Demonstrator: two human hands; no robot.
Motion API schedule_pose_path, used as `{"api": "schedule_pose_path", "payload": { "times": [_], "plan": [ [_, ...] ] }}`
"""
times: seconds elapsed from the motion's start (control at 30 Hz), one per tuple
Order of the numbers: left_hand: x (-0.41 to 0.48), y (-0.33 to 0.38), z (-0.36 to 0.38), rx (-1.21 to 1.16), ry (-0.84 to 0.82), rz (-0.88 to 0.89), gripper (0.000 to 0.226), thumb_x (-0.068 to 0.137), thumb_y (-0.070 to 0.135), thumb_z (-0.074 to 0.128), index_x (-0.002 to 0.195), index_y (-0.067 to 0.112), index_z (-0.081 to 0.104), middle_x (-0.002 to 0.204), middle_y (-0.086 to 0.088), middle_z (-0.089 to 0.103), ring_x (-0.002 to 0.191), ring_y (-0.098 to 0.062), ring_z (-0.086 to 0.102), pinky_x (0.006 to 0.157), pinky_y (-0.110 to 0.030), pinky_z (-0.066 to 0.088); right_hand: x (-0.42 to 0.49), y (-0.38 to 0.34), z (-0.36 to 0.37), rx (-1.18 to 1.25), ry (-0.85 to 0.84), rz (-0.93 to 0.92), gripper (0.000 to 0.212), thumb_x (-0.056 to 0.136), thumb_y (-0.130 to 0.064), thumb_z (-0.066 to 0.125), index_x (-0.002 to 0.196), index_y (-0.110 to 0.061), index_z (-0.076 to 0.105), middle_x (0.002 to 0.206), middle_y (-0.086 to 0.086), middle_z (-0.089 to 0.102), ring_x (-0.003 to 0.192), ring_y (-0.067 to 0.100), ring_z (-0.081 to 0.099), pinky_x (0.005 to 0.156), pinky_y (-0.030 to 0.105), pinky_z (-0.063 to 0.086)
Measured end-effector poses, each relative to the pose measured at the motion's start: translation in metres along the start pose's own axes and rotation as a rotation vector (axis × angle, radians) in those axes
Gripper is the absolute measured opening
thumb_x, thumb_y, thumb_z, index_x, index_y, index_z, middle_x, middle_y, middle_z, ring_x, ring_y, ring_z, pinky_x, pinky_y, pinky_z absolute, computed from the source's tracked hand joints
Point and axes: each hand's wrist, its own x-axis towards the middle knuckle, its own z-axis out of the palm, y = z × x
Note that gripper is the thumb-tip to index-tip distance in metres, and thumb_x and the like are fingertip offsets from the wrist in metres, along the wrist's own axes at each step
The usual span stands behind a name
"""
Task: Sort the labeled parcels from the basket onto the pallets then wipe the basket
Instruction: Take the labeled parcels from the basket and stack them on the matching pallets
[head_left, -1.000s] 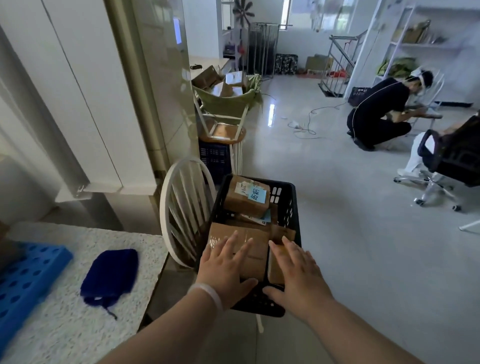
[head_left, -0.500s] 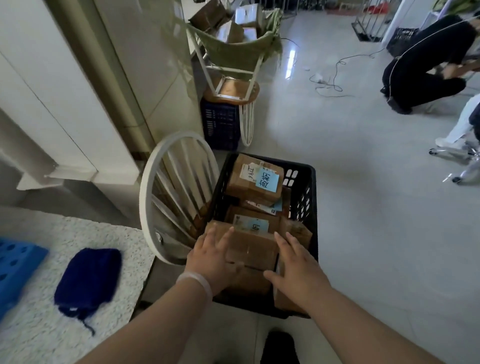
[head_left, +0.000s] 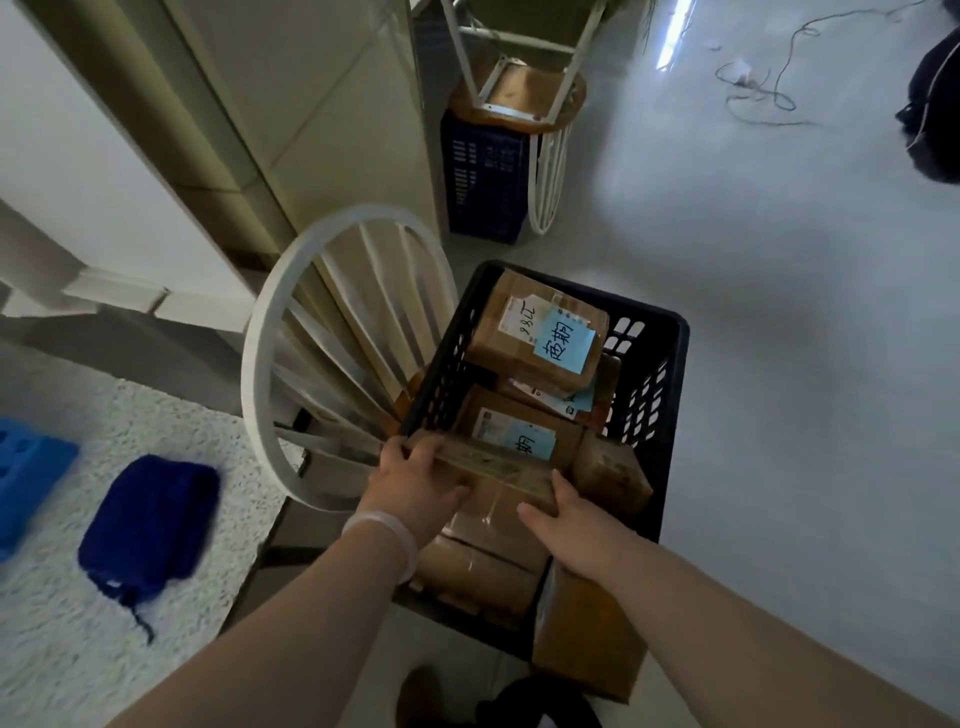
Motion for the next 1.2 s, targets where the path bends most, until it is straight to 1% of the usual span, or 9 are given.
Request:
{"api": "schedule_pose_path", "payload": {
  "times": [0.27,0.4,0.53,0.67,0.73,0.83,0.93,1.07,1.2],
  "plan": [
    [-0.025,0.001,-0.027,-0.240,0.098,-0.040,0.056,0.083,0.066,0.059,0.130,0.036,0.047,0.138,0.000,0.029,0.121,-0.024,0.044,0.102,-0.035,0.043,-0.020,-0.030,-0.015,0.105,0.097,-0.035,0.072,0.100,-0.058,0.030,0.157,-0.030,-0.002,0.156,0.007,0.035,0.137,0.028,0.041,0.109,0.038,0.036],
    [-0.038,0.006,-0.045,-0.311,0.128,-0.063,0.046,0.087,0.061,0.058,0.123,0.033,0.050,0.135,-0.003,0.031,0.111,-0.025,0.049,0.097,-0.037,0.047,-0.035,-0.040,-0.021,0.241,0.205,-0.062,0.067,0.102,-0.050,0.036,0.158,-0.021,0.011,0.157,0.008,0.032,0.142,0.029,0.034,0.114,0.039,0.030],
    [-0.048,0.015,-0.057,-0.400,0.217,-0.076,0.066,0.082,0.055,0.066,0.138,0.032,0.040,0.139,-0.006,0.031,0.125,-0.033,0.044,0.105,-0.047,0.044,-0.047,-0.044,-0.033,0.393,0.322,-0.115,0.062,0.098,-0.039,0.053,0.152,-0.019,0.030,0.141,0.008,0.051,0.124,0.028,0.052,0.105,0.043,0.045],
    [-0.055,0.021,-0.069,-0.467,0.250,-0.089,0.081,0.080,0.054,0.069,0.148,0.031,0.031,0.144,-0.007,0.029,0.131,-0.033,0.039,0.109,-0.047,0.039,-0.057,-0.051,-0.049,0.508,0.308,-0.127,0.055,0.087,-0.043,0.066,0.133,-0.019,0.046,0.121,0.005,0.060,0.109,0.025,0.060,0.097,0.044,0.051],
    [-0.059,0.024,-0.072,-0.510,0.282,-0.063,0.080,0.077,0.049,0.075,0.144,0.032,0.034,0.140,-0.005,0.034,0.127,-0.030,0.042,0.106,-0.047,0.043,-0.063,-0.053,-0.053,0.523,0.301,-0.135,0.049,0.084,-0.047,0.067,0.119,-0.018,0.050,0.110,0.003,0.060,0.101,0.023,0.061,0.093,0.041,0.053],
    [-0.067,0.030,-0.072,-0.617,0.325,0.006,0.073,0.075,0.038,0.081,0.132,0.034,0.035,0.128,0.001,0.045,0.121,-0.024,0.049,0.100,-0.047,0.049,-0.068,-0.054,-0.052,0.628,0.379,-0.153,0.056,0.083,-0.050,0.068,0.129,-0.023,0.051,0.119,0.006,0.058,0.101,0.025,0.062,0.089,0.043,0.055],
    [-0.075,0.035,-0.071,-0.735,0.351,0.024,0.063,0.075,0.040,0.080,0.117,0.040,0.033,0.117,0.007,0.049,0.111,-0.019,0.054,0.092,-0.041,0.055,-0.072,-0.053,-0.051,0.711,0.443,-0.177,0.042,0.091,-0.045,0.063,0.125,-0.025,0.048,0.117,0.006,0.055,0.103,0.024,0.059,0.089,0.044,0.053],
    [-0.083,0.044,-0.068,-0.840,0.452,-0.017,0.049,0.078,0.045,0.076,0.111,0.035,0.041,0.113,0.005,0.052,0.101,-0.015,0.056,0.083,-0.035,0.054,-0.075,-0.048,-0.055,0.887,0.430,-0.189,0.021,0.095,-0.043,0.059,0.105,-0.026,0.052,0.107,0.007,0.063,0.093,0.025,0.066,0.085,0.048,0.057],
    [-0.093,0.050,-0.061,-0.904,0.470,0.008,0.050,0.077,0.043,0.077,0.115,0.035,0.045,0.119,0.007,0.049,0.108,-0.018,0.055,0.089,-0.044,0.056,-0.078,-0.042,-0.064,0.971,0.423,-0.223,0.029,0.096,-0.024,0.061,0.123,-0.022,0.052,0.107,0.006,0.062,0.088,0.021,0.069,0.068,0.035,0.061]
  ]
}}
